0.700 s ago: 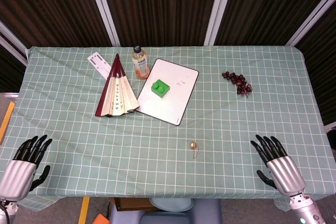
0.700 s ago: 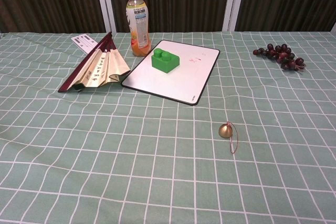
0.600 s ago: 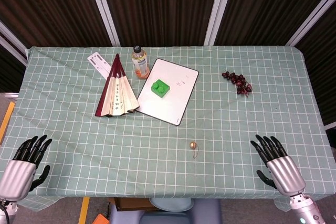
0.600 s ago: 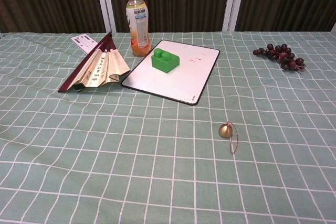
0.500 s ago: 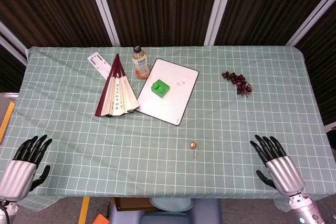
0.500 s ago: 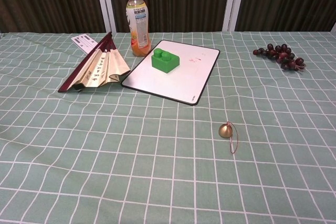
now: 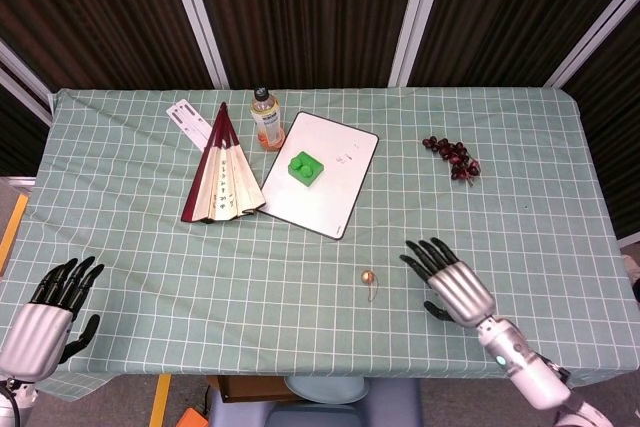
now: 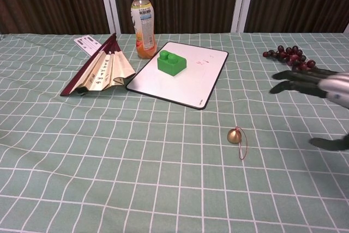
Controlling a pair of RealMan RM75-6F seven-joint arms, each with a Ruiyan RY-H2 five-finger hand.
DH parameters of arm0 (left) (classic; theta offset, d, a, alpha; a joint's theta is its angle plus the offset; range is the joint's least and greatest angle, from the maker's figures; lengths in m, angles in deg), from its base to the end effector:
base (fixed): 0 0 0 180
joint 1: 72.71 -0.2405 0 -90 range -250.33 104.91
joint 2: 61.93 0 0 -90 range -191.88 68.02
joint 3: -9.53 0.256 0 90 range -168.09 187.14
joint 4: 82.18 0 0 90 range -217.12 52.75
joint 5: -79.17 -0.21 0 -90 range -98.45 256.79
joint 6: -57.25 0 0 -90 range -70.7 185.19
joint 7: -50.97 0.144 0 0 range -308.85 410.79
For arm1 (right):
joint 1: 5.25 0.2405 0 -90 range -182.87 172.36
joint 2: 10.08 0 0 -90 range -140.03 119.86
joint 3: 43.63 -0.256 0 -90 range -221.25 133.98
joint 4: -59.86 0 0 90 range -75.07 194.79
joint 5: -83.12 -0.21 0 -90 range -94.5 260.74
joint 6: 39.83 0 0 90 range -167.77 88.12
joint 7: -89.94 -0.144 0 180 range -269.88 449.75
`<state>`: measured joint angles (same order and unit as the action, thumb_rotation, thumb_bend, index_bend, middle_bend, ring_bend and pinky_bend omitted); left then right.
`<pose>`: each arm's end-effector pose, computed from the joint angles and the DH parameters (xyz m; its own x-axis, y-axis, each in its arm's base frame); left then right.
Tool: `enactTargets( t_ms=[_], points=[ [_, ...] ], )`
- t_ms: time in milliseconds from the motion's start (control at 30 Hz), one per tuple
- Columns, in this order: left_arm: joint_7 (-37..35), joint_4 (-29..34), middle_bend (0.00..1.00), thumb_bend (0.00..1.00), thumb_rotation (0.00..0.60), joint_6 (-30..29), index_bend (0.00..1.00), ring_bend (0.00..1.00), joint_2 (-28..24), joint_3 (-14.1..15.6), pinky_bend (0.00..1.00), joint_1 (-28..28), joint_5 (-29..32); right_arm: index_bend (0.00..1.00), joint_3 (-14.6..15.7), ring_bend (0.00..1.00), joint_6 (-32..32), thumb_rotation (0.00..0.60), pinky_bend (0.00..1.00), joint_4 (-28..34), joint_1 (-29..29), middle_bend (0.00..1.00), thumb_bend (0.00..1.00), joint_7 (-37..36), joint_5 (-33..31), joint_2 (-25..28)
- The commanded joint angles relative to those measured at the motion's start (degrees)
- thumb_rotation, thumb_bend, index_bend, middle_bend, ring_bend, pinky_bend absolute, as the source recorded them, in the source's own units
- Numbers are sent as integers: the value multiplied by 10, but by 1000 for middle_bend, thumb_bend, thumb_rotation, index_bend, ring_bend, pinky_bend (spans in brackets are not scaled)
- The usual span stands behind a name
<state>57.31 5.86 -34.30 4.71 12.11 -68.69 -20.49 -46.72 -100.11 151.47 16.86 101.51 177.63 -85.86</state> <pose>-0.2937 0.1534 0.1397 0.5183 -0.0369 0.8544 0.8279 -0.2287 -0.5121 -0.2238 -0.2416 0.0335 0.5515 -0.2309 0.8016 -0.7754 -0.4963 0.3905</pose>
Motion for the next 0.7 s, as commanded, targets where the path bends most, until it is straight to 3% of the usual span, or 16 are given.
enactTargets(
  t_ms=[33, 367, 700],
  points=[
    [-3, -1, 34, 446, 600, 3, 36, 0, -1, -1, 128, 0, 5, 442, -32, 0, 30, 600, 0, -30, 43, 22, 410, 8, -29, -54],
    [-7, -1, 34, 446, 600, 3, 36, 0, -3, -3, 128, 0, 9, 541, -52, 0, 84, 600, 0, -79, 97, 65, 451, 57, -95, -117],
    [-8, -1, 34, 446, 600, 4, 36, 0, -3, -4, 127, 1, 10, 589, -40, 0, 84, 600, 0, -97, 112, 87, 466, 56, -113, -134]
  ],
)
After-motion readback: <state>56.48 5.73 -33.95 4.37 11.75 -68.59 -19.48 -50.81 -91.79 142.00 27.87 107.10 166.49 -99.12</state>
